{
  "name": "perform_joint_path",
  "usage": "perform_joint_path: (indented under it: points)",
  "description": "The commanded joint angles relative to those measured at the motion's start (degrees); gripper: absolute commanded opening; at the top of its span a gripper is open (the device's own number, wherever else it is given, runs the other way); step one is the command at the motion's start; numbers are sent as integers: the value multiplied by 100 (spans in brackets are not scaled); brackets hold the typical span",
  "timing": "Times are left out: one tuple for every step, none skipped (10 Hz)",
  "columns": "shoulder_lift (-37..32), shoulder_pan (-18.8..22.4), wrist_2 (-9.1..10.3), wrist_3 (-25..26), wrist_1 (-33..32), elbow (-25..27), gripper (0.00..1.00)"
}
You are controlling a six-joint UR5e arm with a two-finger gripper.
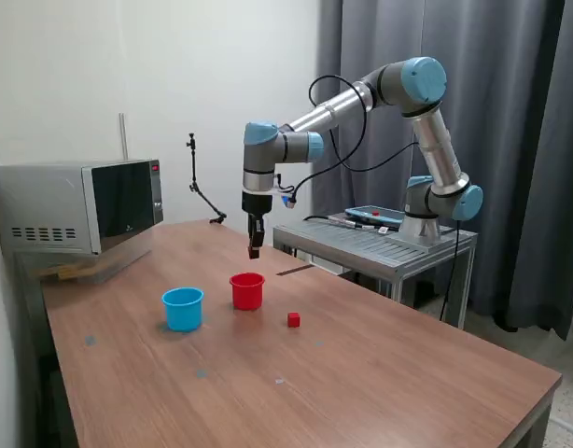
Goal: Place red objects in the red bin, and blue objects in the blue bin.
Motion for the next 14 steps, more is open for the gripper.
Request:
perform_joint_path:
  points:
    - [-191,4,32,94,0,320,0]
    - [-218,4,58,94,0,435,0]
    - [-226,4,67,103,0,479,0]
    - [-227,4,67,94,0,488,0]
    - [-227,4,67,94,0,489,0]
    - [-227,4,76,94,0,489,0]
    - [-218,4,76,94,-9,471,0]
    - [-200,4,85,94,-9,427,0]
    - [-157,-5,85,94,-52,305,0]
    - [-113,-13,85,94,-88,260,0]
    - [-60,-5,85,94,-149,251,0]
    - [-25,-5,85,94,-176,251,0]
    - [-16,4,94,94,-202,269,0]
    - [-16,22,94,94,-202,304,0]
